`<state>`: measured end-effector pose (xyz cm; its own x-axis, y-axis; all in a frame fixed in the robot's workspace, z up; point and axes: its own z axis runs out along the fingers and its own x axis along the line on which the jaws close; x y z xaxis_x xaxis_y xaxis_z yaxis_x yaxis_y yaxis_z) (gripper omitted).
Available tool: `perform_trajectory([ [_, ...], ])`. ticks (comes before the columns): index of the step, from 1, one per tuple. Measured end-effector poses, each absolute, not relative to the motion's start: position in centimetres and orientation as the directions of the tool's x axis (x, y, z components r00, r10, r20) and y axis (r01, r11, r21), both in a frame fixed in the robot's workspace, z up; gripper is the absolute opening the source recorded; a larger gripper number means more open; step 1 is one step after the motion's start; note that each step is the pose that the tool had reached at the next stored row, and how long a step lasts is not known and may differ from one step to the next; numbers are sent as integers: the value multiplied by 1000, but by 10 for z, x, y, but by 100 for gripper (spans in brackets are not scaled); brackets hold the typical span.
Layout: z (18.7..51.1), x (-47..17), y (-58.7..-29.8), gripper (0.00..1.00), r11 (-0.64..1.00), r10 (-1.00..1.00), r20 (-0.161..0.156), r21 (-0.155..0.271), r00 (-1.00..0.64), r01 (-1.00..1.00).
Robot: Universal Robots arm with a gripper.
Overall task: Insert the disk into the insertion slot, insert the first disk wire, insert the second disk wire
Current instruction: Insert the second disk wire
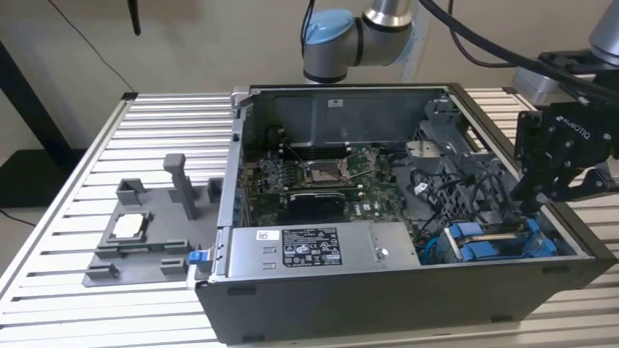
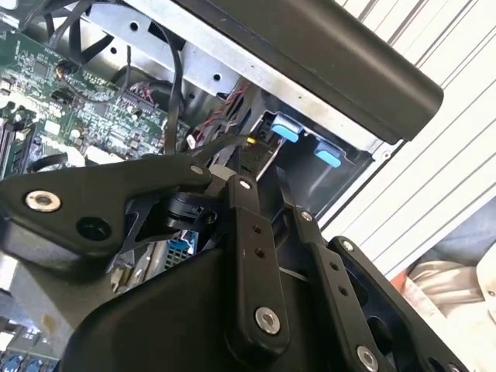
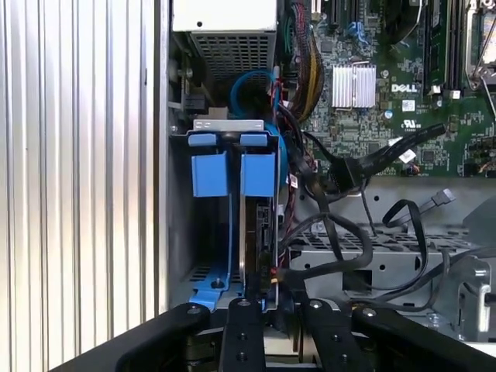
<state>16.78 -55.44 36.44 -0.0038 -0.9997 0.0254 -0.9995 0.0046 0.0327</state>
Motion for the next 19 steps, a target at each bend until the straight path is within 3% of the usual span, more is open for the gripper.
perform_trajectory([
  [19,385,159,-542,27,5,-1000,25,7,-4,-1000],
])
